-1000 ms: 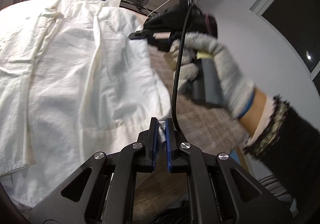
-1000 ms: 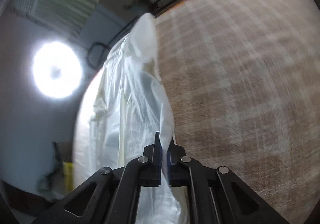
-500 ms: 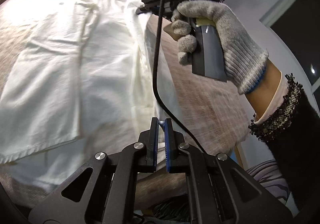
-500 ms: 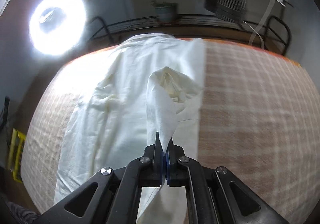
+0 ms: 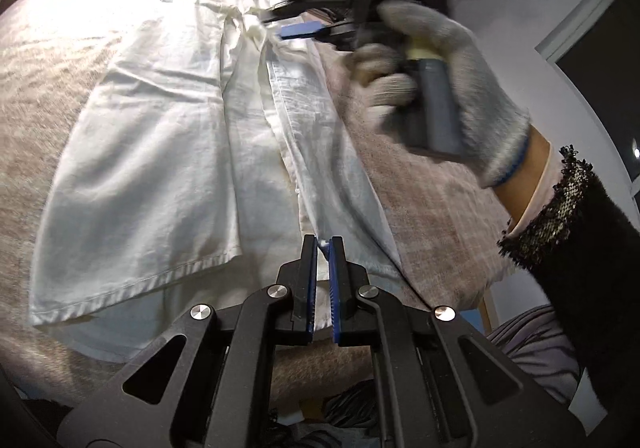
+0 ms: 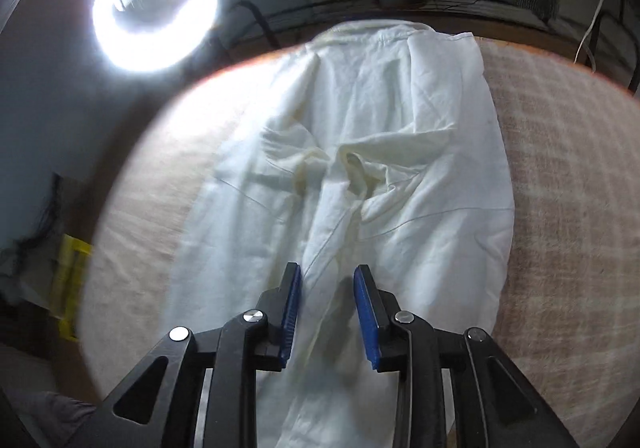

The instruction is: Fold small clothes

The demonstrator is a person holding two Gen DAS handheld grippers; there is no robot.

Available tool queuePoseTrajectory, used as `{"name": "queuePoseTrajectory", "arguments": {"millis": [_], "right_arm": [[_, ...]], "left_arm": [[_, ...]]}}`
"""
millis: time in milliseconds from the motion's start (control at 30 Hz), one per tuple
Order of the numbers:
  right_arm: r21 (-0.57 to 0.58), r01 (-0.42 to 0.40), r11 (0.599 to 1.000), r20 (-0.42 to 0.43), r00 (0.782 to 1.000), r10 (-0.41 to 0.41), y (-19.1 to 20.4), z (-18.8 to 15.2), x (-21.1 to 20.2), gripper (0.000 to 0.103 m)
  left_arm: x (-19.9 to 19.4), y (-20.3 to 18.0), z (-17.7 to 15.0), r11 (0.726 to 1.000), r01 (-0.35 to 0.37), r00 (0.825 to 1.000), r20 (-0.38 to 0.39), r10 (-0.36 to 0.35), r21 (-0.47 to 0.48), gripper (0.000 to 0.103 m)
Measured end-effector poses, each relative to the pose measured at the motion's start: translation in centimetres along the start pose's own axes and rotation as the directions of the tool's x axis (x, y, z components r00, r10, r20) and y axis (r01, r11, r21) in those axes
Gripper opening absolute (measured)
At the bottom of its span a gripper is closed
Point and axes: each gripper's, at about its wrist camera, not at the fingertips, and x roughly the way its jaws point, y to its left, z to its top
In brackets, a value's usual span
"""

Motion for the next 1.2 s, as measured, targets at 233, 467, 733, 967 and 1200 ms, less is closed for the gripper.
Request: {"name": "queuePoseTrajectory", "arguments": {"millis": [233, 467, 733, 967, 1200], "right_arm": [[0.024, 0.048, 0.999, 0.077, 0.996, -0.05, -3.3, -4.7, -8.2, 0.029], [0.13, -0.036, 0.991, -0.059, 0.997, 0.044, -6.0, -14.0, -8.2, 0.039], [0.24, -0.181, 0.954, -0.068, 0.977, 0.203, -6.9, -18.5, -8.0, 0.043], [0.325, -0.307, 0.895, -0.055, 0.938, 0.342, -7.5, -19.8, -6.5, 0.006], [0.261, -0.192, 0.946, -0.034, 0.978, 0.208, -5.2, -20.9, -8.0, 0.002]], "left_arm": [[-2.0, 0.1, 0.2, 0.999, -0.014, 1.0, -0.006, 0.015, 0.045, 0.003], [-4.5, 1.5, 1.2, 0.991, -0.048, 0.999, -0.018, 0.05, 0.125, 0.003], [-3.7, 1.2, 5.2, 0.982, -0.083, 0.997, 0.012, 0.082, 0.172, 0.003], [-0.5, -0.3, 10.0, 0.951, -0.11, 0.994, 0.004, 0.113, 0.289, 0.003], [5.3, -3.3, 13.3, 0.893, -0.123, 0.989, -0.019, 0.145, 0.432, 0.003]]}}
